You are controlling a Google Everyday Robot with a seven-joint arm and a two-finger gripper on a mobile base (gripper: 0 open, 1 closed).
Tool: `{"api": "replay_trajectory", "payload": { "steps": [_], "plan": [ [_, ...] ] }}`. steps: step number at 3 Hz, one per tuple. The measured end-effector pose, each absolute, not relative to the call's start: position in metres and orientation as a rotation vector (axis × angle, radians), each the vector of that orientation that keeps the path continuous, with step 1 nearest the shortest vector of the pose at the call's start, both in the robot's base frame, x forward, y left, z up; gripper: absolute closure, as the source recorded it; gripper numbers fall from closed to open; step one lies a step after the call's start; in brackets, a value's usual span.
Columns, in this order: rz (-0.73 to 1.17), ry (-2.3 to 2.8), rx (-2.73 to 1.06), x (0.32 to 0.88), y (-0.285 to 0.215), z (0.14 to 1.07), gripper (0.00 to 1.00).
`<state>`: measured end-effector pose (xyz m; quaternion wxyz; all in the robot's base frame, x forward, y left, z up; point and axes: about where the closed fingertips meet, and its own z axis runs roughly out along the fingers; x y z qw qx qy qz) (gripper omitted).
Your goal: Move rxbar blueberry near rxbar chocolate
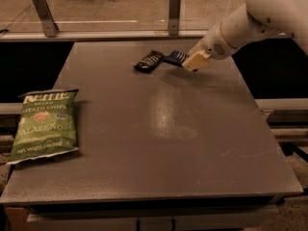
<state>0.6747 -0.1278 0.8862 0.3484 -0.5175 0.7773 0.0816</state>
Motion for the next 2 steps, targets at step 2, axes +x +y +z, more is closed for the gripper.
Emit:
{"api": "replay_trajectory", "payload": {
  "steps": [2],
  "plan": [
    [0.243, 2.062, -1.353, 0.695, -0.108, 0.858, 0.59]
  ]
}}
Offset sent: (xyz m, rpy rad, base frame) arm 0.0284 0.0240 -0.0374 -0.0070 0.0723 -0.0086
